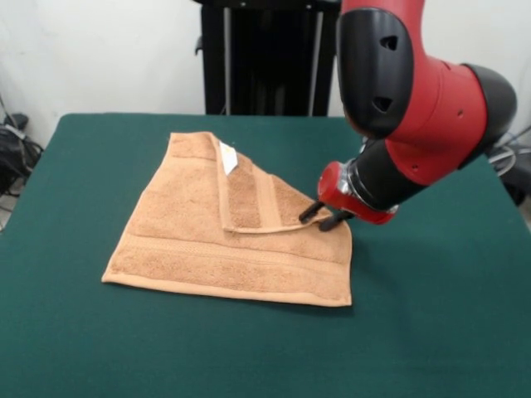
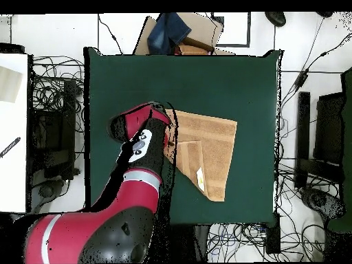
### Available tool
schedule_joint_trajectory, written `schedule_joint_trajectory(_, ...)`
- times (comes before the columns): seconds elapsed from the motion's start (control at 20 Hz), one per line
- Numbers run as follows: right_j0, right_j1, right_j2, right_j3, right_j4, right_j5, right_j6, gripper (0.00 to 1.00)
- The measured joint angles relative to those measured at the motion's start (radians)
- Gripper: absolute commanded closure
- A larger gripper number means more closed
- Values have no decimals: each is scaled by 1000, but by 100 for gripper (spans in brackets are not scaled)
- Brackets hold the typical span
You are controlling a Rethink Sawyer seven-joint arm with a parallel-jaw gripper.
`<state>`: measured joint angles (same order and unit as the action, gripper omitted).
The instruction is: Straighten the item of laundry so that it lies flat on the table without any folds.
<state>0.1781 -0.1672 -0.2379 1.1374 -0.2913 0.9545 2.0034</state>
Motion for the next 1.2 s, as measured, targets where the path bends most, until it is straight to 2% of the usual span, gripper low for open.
schedule_joint_trajectory(1.2,1,11,0,-1,0,0,0,100)
